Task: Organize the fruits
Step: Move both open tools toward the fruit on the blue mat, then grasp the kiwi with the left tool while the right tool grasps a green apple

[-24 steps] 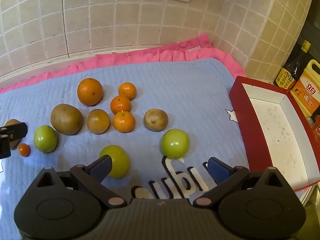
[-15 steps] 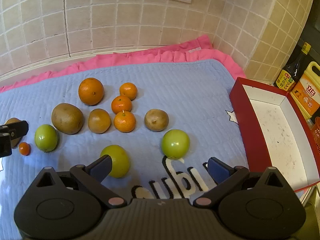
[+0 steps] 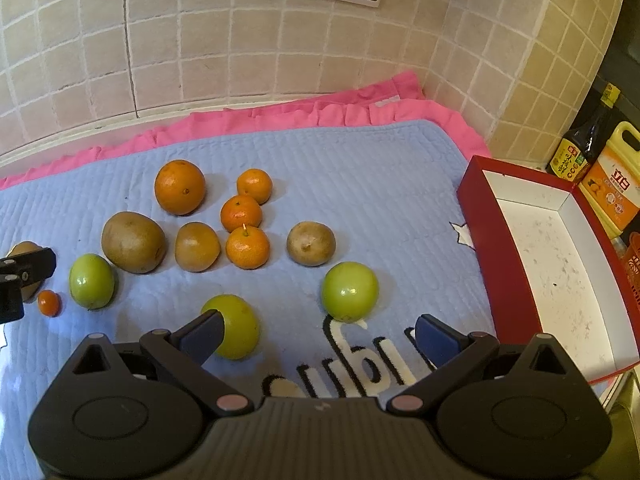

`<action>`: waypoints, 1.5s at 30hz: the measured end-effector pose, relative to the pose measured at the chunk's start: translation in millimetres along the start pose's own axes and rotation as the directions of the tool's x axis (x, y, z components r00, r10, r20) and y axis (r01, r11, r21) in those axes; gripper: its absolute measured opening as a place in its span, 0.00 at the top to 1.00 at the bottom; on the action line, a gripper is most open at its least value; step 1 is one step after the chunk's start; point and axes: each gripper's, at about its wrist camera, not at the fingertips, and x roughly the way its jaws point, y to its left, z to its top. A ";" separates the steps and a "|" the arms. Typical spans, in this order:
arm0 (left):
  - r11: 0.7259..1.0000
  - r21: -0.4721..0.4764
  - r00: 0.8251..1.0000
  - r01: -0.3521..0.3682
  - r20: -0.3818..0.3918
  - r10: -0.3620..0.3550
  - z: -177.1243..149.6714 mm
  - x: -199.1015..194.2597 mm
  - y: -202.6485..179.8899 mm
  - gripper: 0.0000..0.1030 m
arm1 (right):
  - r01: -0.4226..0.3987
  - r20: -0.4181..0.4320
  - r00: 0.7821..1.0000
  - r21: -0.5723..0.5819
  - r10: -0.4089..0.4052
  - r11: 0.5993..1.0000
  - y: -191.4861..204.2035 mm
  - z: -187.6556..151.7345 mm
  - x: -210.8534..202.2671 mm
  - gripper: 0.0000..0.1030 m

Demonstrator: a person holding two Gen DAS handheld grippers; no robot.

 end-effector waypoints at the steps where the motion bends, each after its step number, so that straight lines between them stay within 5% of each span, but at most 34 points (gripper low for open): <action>1: 1.000 -0.001 1.000 0.000 0.001 0.000 -0.1 0.2 0.4 0.01 | 0.002 0.002 1.000 0.006 -0.002 1.000 -1.6 0.5 -0.2 0.00; 18: 0.999 0.039 1.000 -0.025 0.003 0.025 -4.1 2.5 0.6 0.01 | -0.013 -0.009 1.000 0.023 0.013 1.000 -3.2 -0.5 2.6 0.00; 30: 0.994 0.100 0.994 0.051 0.095 -0.061 10.5 -0.3 1.2 0.01 | -0.009 0.004 1.000 0.020 0.009 1.000 -21.5 4.0 5.1 0.00; 38: 0.951 0.166 0.965 0.261 -0.054 -0.255 32.9 42.3 -5.6 0.01 | -0.084 -0.042 0.995 0.115 0.090 0.990 -64.5 -0.7 24.1 0.07; 45: 0.933 0.152 0.936 0.327 -0.187 -0.298 40.5 93.2 -15.1 0.01 | -0.133 -0.072 0.986 0.193 0.149 0.972 -73.7 2.0 48.7 0.09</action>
